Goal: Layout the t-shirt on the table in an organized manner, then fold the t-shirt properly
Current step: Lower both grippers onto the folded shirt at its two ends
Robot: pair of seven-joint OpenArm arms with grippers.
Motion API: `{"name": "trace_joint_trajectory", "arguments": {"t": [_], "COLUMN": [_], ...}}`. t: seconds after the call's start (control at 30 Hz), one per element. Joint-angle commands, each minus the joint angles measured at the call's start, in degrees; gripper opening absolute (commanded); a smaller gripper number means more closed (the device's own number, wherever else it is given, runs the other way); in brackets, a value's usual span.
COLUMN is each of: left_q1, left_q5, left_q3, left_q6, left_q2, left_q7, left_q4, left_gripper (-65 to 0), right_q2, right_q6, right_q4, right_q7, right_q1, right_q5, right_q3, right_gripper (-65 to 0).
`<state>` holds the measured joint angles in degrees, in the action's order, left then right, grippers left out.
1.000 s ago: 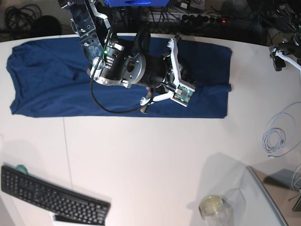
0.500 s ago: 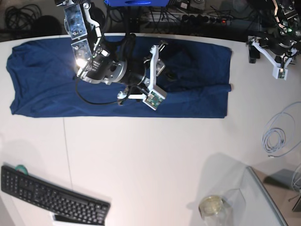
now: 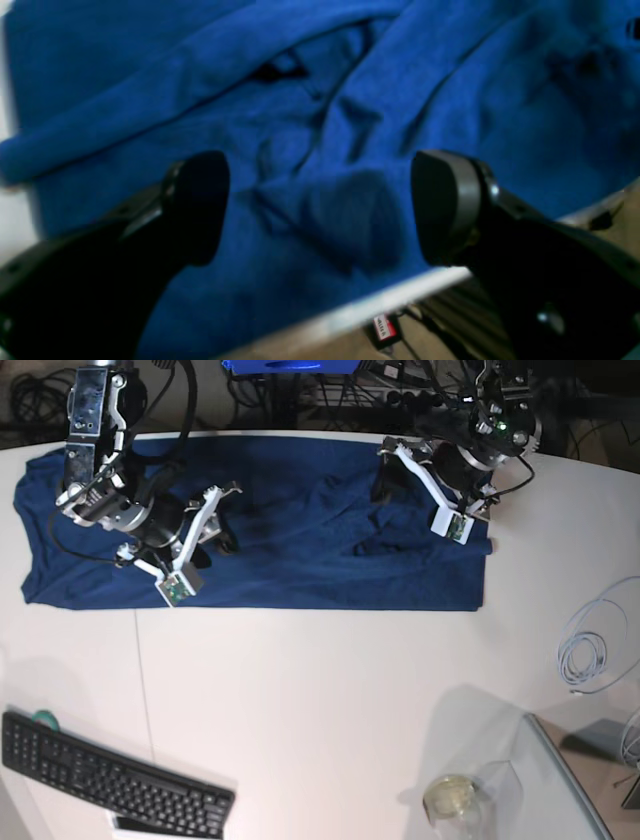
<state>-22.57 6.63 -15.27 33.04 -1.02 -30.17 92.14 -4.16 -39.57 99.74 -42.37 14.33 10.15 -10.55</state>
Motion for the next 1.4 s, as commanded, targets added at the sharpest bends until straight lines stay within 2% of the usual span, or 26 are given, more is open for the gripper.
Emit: {"name": "trace_joint_trajectory", "arguments": {"t": [0.0,0.27,0.33,0.47,0.6,0.8,0.93,1.0,1.3,1.37], "left_q1": [1.07,4.5,4.5,4.5,4.5,3.89,3.71,3.27,3.53,3.71], "left_q5": [0.71,0.71,0.71,0.71,0.71,0.62,0.27,0.27,0.09,0.09], "left_q3": [-0.16,-0.16,-0.16,-0.51,-0.69,-0.69,-0.25,-0.16,-0.16,-0.16], "left_q6": [-0.11,-0.11,-0.11,-0.2,-0.29,-0.55,-6.62,-8.29,-8.38,-8.38], "left_q2": [-0.35,-0.26,-0.26,-0.26,-0.26,-0.26,-0.26,-0.35,-0.7,-0.87], "left_q7": [1.03,1.03,1.03,0.77,0.68,0.59,0.5,0.5,0.42,-1.87], "left_q4": [-0.58,-5.32,-5.32,-5.32,-4.8,1.8,5.75,6.9,8.21,9.71], "left_gripper": [-11.0,-12.5,-21.4,-46.7,-65.0,-65.0,-65.0,-65.0,-65.0,-65.0], "right_q2": [-0.01,-0.1,-0.1,-0.1,-0.1,-0.28,-0.28,-0.28,-0.45,-0.54], "right_q6": [-0.43,-0.43,-0.43,-0.43,-0.43,-0.43,-0.43,-0.43,-0.43,-0.43], "right_q4": [1.05,1.05,1.05,1.05,1.05,1.05,1.05,1.05,-5.63,-6.43], "right_q7": [1.36,1.18,1.18,1.18,1.18,1.18,1.18,1.18,1.18,1.18], "right_q1": [-0.57,-0.66,-0.66,-0.66,-0.92,-1.01,-1.01,-1.01,-3.03,-3.12], "right_q5": [0.88,0.88,0.88,0.88,0.88,0.88,0.88,0.88,0.88,0.88], "right_q3": [-1.19,-5.85,-5.85,-5.85,-5.67,-5.5,-5.5,-5.5,-5.41,-5.41], "right_gripper": [-40.4,-40.5,-40.5,-40.5,-40.5,-40.5,-40.5,-40.5,-40.5,-40.5]}}
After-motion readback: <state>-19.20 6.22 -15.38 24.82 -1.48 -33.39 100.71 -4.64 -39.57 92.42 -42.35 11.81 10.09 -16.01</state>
